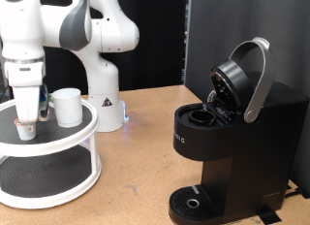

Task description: Make a cup of coffee with the keurig machine

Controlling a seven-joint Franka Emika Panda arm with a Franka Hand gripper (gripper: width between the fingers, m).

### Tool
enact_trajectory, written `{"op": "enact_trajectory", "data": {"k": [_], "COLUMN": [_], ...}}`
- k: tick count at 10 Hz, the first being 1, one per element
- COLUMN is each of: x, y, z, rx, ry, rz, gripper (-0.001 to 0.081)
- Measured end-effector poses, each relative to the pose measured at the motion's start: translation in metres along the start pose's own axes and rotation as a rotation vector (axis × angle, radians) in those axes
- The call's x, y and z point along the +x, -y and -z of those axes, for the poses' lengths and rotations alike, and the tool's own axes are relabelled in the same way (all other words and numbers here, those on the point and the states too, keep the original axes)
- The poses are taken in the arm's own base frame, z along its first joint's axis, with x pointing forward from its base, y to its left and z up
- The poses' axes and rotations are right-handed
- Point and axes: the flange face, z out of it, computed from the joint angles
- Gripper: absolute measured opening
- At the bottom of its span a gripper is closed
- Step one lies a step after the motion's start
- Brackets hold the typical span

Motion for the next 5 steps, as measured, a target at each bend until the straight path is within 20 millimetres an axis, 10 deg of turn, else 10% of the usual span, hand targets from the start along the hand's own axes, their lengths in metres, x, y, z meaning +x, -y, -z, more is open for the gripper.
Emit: {"op": "enact_trajectory", "data": {"k": [1,3,5], "x": [0.0,0.0,-0.0001], "y": [0.0,0.0,-0.0005], "z": [-0.0002,-0.0002,0.0002], "rx": [0.001,0.001,0.0], "ry": [0.0,0.0,-0.001], "rz": [0.0,-0.004,-0.008], "gripper": [0.0775,0.0426,0.0426]}}
